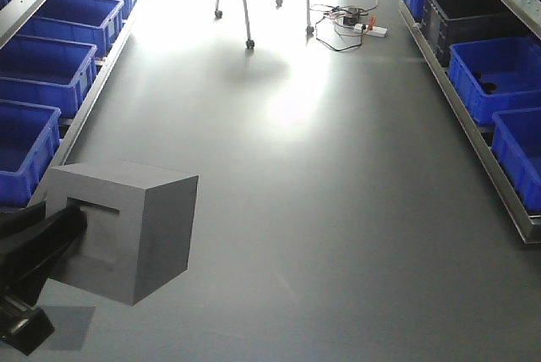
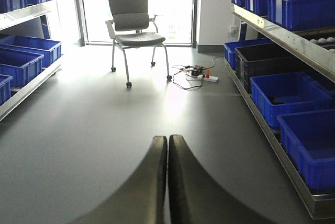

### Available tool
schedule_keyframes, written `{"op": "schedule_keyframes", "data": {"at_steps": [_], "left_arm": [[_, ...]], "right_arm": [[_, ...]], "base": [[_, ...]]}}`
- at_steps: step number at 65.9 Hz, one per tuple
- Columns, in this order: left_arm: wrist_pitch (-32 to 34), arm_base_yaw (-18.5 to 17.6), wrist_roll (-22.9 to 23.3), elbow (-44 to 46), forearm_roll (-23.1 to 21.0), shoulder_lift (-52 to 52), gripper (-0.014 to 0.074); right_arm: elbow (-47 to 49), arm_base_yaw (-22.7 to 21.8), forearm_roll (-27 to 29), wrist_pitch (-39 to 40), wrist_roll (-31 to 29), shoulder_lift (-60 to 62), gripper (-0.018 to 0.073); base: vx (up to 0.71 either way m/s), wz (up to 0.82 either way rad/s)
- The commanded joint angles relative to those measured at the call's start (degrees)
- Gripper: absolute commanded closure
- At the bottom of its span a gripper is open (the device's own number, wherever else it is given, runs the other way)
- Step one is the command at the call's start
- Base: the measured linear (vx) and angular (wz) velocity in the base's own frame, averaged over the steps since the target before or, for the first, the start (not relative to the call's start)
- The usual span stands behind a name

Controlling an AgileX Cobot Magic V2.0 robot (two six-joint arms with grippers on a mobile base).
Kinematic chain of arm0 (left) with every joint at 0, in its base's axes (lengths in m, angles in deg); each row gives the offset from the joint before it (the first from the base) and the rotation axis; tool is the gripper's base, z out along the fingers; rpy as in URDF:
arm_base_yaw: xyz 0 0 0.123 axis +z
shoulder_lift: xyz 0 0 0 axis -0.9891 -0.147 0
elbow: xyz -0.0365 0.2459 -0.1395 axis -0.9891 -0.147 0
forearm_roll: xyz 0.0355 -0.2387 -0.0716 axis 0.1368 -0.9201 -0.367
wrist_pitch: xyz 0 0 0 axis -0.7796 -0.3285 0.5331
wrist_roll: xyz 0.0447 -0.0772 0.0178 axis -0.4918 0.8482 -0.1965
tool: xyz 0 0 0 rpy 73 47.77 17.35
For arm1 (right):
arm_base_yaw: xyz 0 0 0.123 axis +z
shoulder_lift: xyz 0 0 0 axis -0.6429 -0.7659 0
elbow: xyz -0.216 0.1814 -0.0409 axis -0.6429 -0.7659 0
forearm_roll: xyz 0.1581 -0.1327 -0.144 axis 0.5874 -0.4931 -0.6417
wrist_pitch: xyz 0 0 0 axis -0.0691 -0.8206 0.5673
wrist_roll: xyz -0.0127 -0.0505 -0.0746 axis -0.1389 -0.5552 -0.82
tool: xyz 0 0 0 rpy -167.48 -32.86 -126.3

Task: Sort gray base to blue bin
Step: 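Drive down the aisle between blue bin shelves carrying the block, then turn and drive up to the empty blue bin on the rack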

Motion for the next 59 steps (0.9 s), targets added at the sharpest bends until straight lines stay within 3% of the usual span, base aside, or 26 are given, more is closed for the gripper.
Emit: {"op": "schedule_keyframes", "data": {"at_steps": [1,23,59], "left_arm": [[5.77,-0.18,0.36,2.03,-0.25,0.33,0.0602],[5.77,-0.18,0.36,2.03,-0.25,0.33,0.0602],[5.52,-0.18,0.36,2.03,-0.25,0.33,0.0602]], "right_arm": [[-0.88,-0.23,-0.32,4.22,-0.37,0.67,0.0568],[-0.88,-0.23,-0.32,4.22,-0.37,0.67,0.0568],[-0.88,-0.23,-0.32,4.22,-0.37,0.67,0.0568]], "base": [[0.32,0.09],[0.27,0.29],[0.21,0.87]]}}
